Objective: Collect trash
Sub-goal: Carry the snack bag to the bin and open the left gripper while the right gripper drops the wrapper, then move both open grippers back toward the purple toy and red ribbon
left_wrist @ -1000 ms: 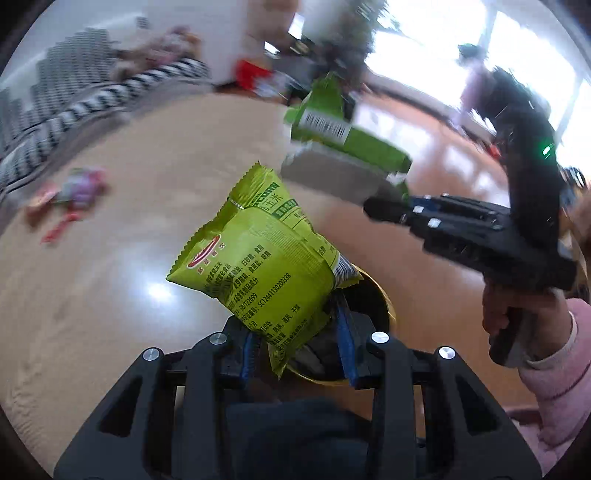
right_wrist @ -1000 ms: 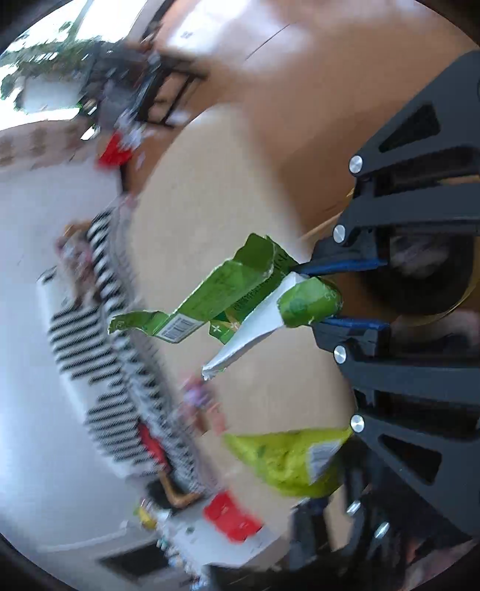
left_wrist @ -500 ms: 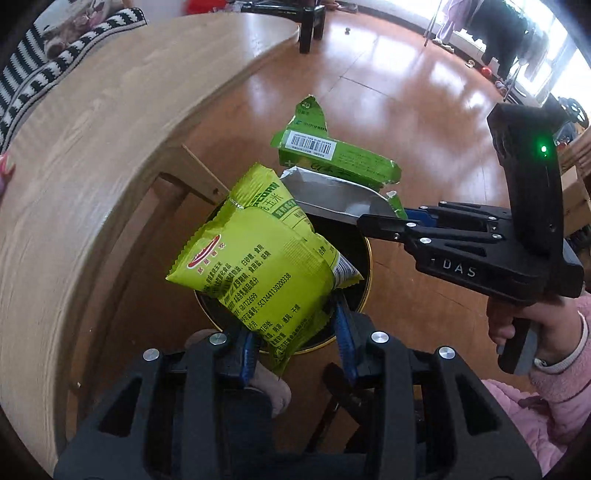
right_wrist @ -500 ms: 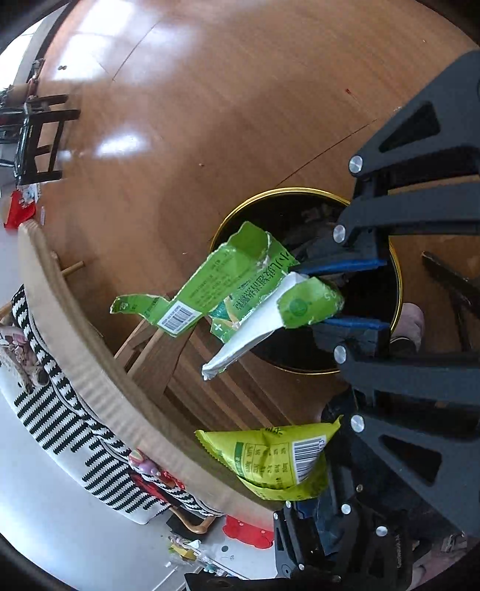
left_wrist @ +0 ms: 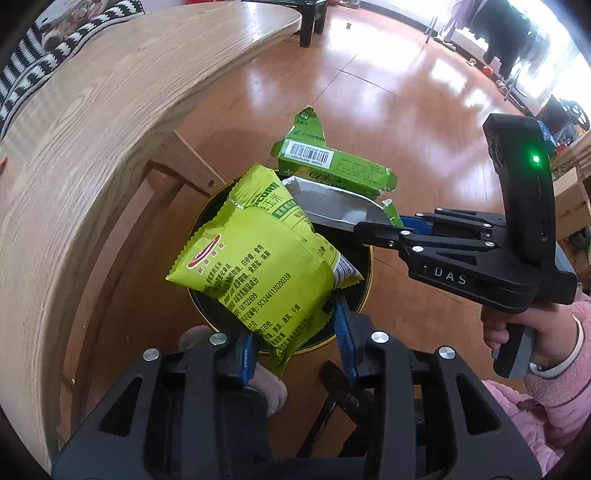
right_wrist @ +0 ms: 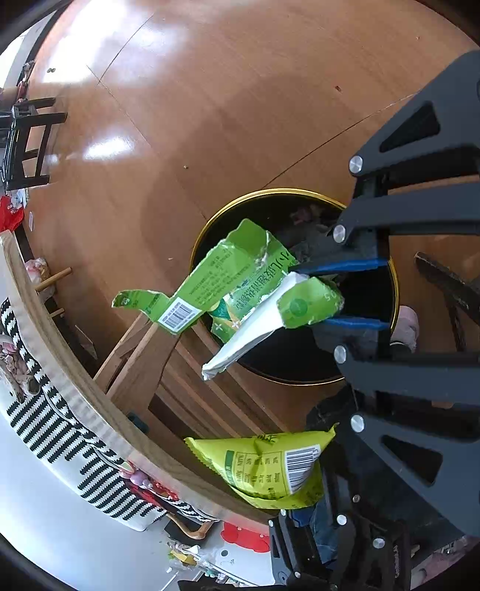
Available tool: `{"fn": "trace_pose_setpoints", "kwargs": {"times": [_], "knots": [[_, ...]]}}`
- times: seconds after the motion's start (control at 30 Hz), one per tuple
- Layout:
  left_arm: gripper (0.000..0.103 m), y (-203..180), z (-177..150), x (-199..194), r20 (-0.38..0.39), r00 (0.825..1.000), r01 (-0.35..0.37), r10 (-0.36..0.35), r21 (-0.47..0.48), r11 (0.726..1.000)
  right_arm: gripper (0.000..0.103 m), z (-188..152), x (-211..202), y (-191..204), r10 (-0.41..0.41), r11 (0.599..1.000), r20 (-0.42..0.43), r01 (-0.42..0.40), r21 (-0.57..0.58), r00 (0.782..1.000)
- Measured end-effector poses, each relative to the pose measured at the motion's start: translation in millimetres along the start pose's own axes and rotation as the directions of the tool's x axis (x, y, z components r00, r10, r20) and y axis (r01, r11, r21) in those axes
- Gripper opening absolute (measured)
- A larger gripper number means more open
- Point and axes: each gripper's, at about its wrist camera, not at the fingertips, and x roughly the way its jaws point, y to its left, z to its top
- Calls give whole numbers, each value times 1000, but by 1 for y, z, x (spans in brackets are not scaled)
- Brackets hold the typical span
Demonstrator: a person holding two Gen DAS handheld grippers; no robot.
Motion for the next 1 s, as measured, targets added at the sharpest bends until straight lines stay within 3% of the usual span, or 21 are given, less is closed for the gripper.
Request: {"fn": "trace_pose_setpoints", "kwargs": {"times": [0.2,0.27,0.3,0.33,0.37,0.4,0.5,0.6,0.77,0.8,1.0], "knots": [[35,4,-2,0,9,1000,-2,2,-2,1000,20,1,1,1,7,1000,-4,-7,-5,1000],[40,2,-2,-2,16,1000,-14,14,-11,1000,23,1,1,2,20,1000,3,-20,0,1000],[45,5,-2,-3,25,999,-27,28,-26,999,39,2,0,1,35,999,16,-35,6,999],[67,7,-2,-7,33,998,-42,44,-44,998,52,3,-1,-1,39,999,25,-40,11,999],[91,10,-2,-11,50,996,-67,70,-62,996,80,5,-5,-2,40,999,47,-41,22,998],[94,13,-3,-20,80,992,-91,97,-75,993,85,6,-9,-3,37,999,67,-39,31,997],[94,21,-7,-46,127,987,-96,103,-56,994,85,14,-24,-8,48,997,127,-55,52,991],[95,42,-14,-78,196,966,-156,171,-89,984,88,24,-42,-3,24,998,192,-34,52,981],[96,120,-38,-119,208,926,-255,314,-267,929,96,52,-55,49,-2,992,251,33,-120,968],[96,142,-48,-124,191,914,-288,358,-316,904,96,59,-53,65,-1,984,250,45,-169,968],[96,240,-85,-137,116,886,-346,449,-482,805,96,97,-19,143,-11,943,214,81,-324,977]]}}
